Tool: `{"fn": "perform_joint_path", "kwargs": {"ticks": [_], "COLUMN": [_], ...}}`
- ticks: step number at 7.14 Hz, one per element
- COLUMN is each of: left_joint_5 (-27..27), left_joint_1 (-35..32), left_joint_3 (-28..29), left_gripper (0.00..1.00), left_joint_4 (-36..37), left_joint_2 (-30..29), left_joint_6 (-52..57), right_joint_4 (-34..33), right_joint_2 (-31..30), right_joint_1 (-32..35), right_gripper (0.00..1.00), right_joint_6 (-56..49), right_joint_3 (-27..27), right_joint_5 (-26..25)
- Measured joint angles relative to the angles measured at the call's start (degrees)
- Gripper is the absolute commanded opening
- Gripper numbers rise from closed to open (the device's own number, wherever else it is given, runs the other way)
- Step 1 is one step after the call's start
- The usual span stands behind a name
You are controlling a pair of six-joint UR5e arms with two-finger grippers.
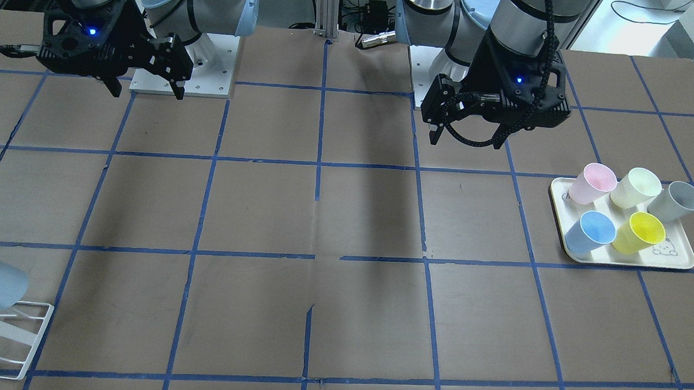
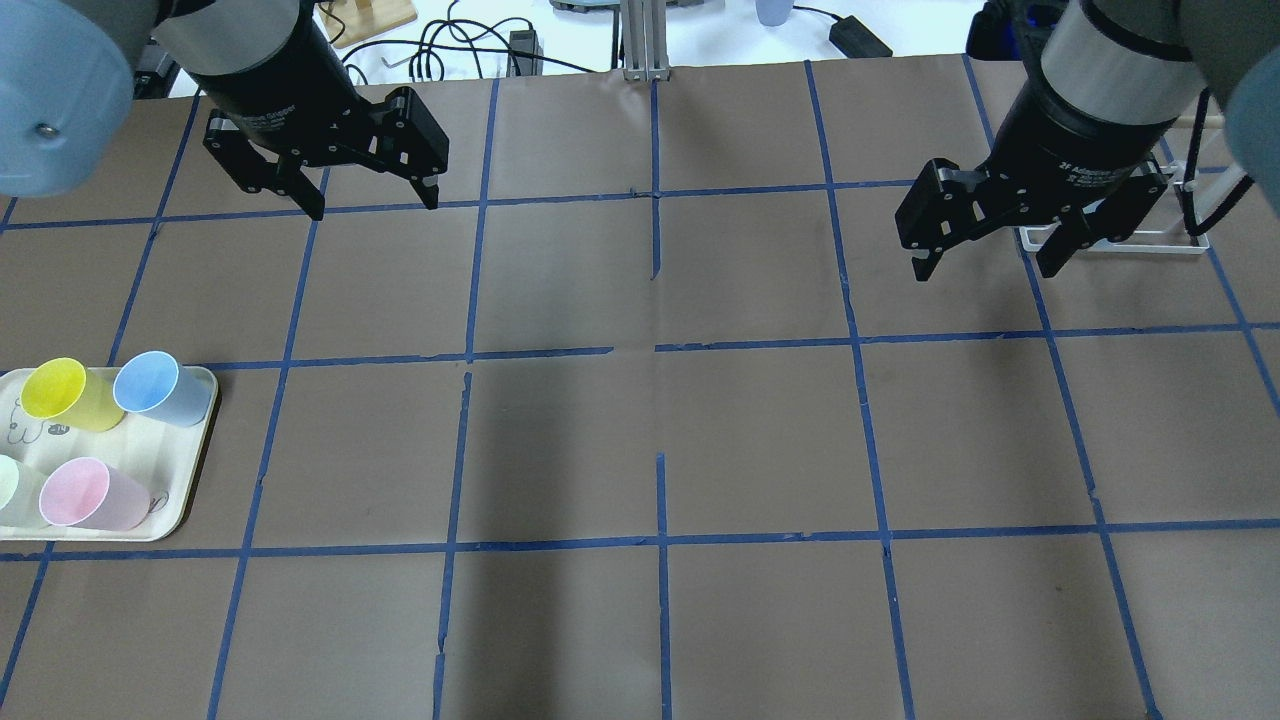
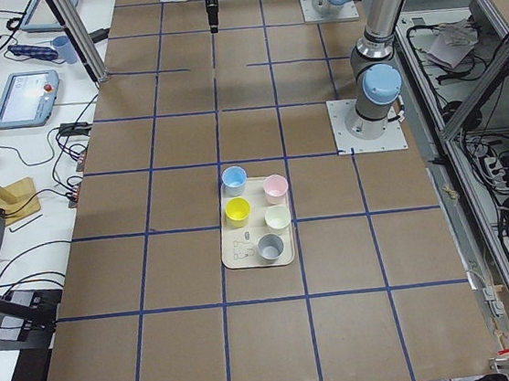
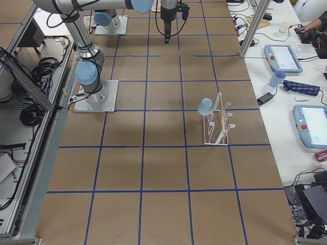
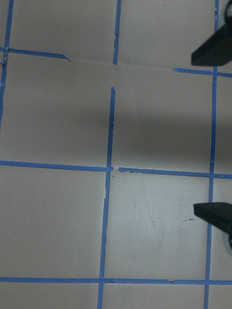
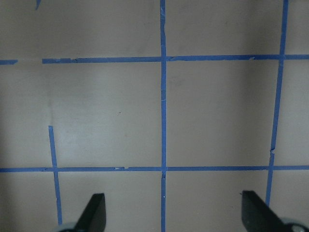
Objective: Transfer IKEA cup to right arm and place on rack
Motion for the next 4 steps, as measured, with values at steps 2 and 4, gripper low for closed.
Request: {"fn": "perform_joint_path", "kwargs": {"ticks": [2, 4], "left_joint_5": [0.0, 0.0], "left_joint_1": [0.0, 0.0], "left_joint_3": [0.0, 0.0], "left_gripper": [1.00, 1.00], "left_joint_4": [0.0, -0.1], "left_joint_2": [0.1, 0.2], "left_joint_6": [2.2, 2.5], "right_joint_4": [-0.1, 0.0], "right_joint_2": [-0.3, -0.3], "right_joint_1": [0.0, 0.0], "right_gripper": [1.00, 1.00], "right_joint_6": [0.5, 0.5], "right_joint_3": [0.4, 0.5], "right_joint_5": [-0.1, -0.1]}}
